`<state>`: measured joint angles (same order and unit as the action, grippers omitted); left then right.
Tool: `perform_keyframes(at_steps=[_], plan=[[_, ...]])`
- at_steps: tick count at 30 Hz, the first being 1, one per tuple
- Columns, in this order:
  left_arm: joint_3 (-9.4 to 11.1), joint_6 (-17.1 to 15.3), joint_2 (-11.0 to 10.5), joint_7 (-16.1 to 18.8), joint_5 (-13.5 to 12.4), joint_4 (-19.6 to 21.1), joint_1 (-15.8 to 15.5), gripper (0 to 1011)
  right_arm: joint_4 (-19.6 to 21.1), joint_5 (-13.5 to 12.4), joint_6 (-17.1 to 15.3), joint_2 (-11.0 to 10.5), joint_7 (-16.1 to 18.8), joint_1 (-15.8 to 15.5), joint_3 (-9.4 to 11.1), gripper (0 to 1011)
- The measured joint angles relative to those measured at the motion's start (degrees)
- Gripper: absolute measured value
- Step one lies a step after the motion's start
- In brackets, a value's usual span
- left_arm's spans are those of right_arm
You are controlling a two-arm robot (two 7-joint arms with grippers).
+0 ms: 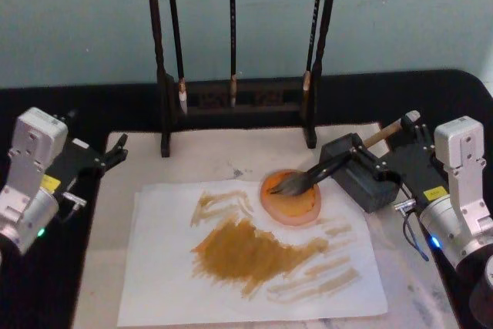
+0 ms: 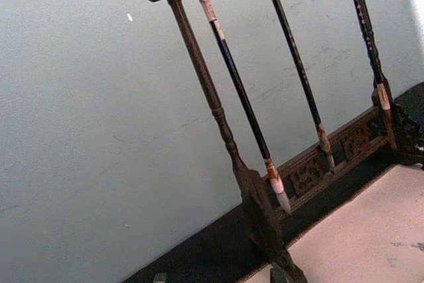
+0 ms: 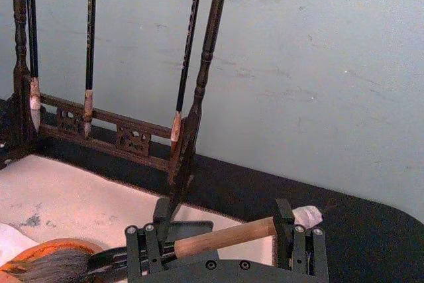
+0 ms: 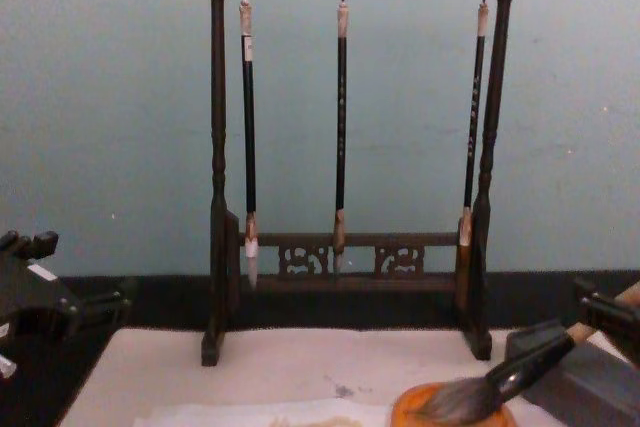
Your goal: Pick up the brush from the inkstone, write on the paper, then place the brush back to its original position.
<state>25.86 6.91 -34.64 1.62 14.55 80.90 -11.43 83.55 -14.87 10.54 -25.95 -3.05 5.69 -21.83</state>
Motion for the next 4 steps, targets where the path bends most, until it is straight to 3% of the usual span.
perform_keyframes(at_steps=[4], plan=[[0.0,0.0,0.0,0.0,0.0,0.0,0.0,1009,0.0,0.0,0.0,0.0,0.0,0.0,0.0,1000]])
